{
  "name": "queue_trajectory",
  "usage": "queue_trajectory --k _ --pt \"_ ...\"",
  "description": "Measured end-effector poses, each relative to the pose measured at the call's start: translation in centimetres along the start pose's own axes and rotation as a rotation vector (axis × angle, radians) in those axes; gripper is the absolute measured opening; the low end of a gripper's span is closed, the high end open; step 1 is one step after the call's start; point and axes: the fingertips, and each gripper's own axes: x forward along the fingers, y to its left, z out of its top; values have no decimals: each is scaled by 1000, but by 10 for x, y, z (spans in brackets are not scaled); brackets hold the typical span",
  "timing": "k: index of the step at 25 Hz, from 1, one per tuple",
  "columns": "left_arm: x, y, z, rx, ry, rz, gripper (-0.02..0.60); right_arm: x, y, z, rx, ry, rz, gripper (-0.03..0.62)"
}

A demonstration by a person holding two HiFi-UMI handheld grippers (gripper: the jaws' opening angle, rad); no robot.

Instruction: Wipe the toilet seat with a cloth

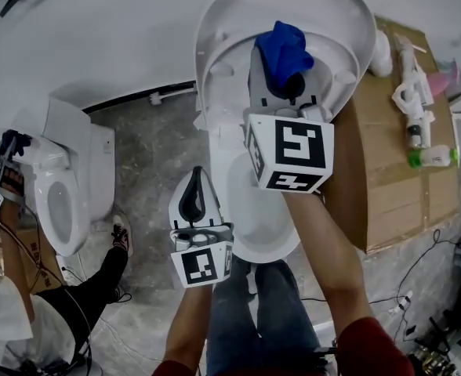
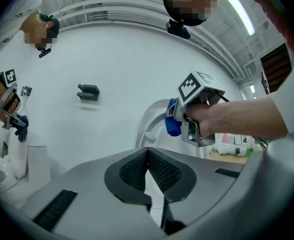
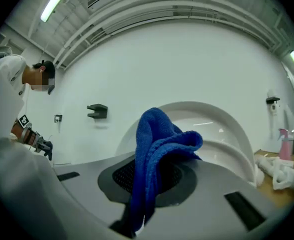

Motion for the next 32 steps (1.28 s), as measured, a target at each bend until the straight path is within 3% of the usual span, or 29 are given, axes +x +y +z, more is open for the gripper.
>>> queue_trajectory --k 5,9,20,32 --pt "10 -27 -4 -4 13 -19 17 -15 -75 0 43 -1 -88 59" --pt "18 -47 -7 -21 18 -18 17 -26 -109 -7 2 19 -110 59" --pt "31 -91 -22 -27 30 -65 17 -58 -166 -44 -44 72 -152 58" --pt "34 -97 -65 -30 56 -60 17 -79 -194 -120 -58 106 -196 58"
